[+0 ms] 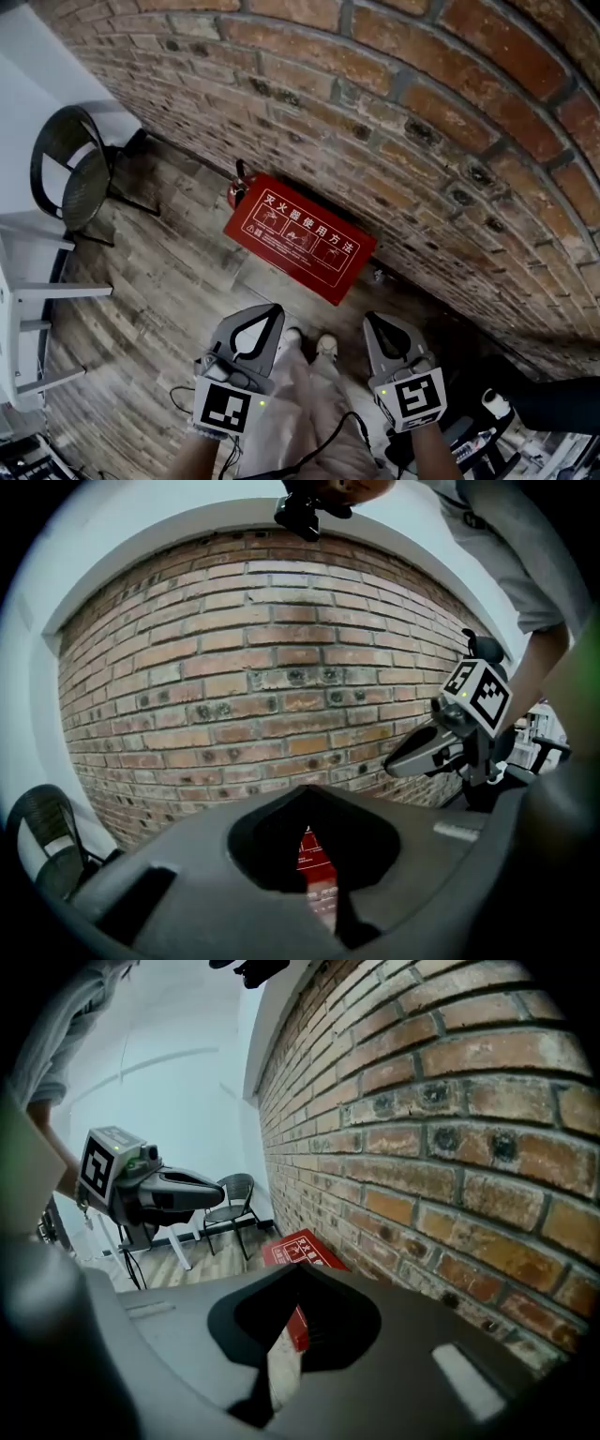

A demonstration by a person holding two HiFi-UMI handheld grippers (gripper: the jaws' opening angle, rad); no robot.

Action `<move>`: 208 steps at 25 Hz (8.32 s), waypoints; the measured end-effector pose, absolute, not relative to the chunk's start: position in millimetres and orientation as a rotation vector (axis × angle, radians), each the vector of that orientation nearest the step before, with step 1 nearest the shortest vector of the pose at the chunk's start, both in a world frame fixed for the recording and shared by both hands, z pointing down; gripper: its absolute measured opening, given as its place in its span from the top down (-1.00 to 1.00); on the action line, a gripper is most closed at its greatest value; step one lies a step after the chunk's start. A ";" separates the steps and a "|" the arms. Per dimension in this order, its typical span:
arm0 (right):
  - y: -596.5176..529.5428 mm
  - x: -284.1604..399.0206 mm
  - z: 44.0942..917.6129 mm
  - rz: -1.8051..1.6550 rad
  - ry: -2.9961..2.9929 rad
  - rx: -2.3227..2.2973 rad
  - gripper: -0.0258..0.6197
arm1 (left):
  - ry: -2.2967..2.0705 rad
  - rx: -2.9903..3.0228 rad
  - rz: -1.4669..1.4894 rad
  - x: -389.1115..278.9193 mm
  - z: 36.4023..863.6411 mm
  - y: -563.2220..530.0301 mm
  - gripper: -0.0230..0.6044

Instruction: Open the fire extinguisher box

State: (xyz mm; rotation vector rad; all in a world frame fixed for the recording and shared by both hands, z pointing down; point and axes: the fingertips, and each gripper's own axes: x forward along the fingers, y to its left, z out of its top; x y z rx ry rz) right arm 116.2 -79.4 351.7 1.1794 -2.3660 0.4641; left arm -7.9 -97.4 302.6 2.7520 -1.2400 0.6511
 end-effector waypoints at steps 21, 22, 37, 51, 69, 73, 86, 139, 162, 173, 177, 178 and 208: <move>-70.7 98.0 523.9 0.816 -2.349 0.988 0.26 | -1.186 2.571 0.564 -10.1 476.9 -93.5 0.93; -69.9 97.7 530.8 0.838 -2.345 0.984 0.20 | -1.170 2.596 0.603 -8.3 483.2 -91.1 0.93; -75.0 84.7 611.0 0.923 -2.299 0.940 -0.05 | -1.118 2.605 0.675 -0.5 562.4 -87.9 0.93; -95.3 82.1 609.1 1.037 -2.350 1.012 -0.05 | -1.099 2.527 0.712 1.5 622.4 -94.5 0.93; -87.0 79.5 590.7 1.084 -2.406 1.028 -0.03 | -1.088 2.548 0.672 15.8 635.8 -92.4 0.93; -92.0 81.8 577.6 1.074 -2.422 1.023 -0.04 | -1.078 2.528 0.683 15.2 636.7 -91.5 0.93; -81.4 81.0 549.3 0.943 -2.516 0.883 -0.05 | -1.084 2.520 0.726 10.4 647.8 -82.8 0.93; -83.8 21.9 582.8 0.760 -2.421 0.566 0.50 | -1.067 2.511 0.727 2.5 646.5 -65.6 0.93; -16.5 -15.4 624.8 0.745 -2.282 0.303 0.47 | -1.016 2.526 0.763 -20.7 656.6 -25.7 0.93; 19.8 -36.1 653.6 0.841 -2.230 0.151 0.66 | -0.997 2.499 0.809 -38.4 672.7 0.7 0.93; 28.6 -41.5 658.3 0.847 -2.232 0.133 0.68 | -1.003 2.477 0.822 -46.4 674.2 12.5 0.93; 31.7 -43.1 659.8 0.843 -2.232 0.130 0.70 | -1.003 2.471 0.821 -49.2 673.4 16.8 0.93; 107.4 -83.2 818.6 0.825 -2.016 0.093 0.82 | -1.172 2.551 0.852 -107.0 651.9 23.9 0.93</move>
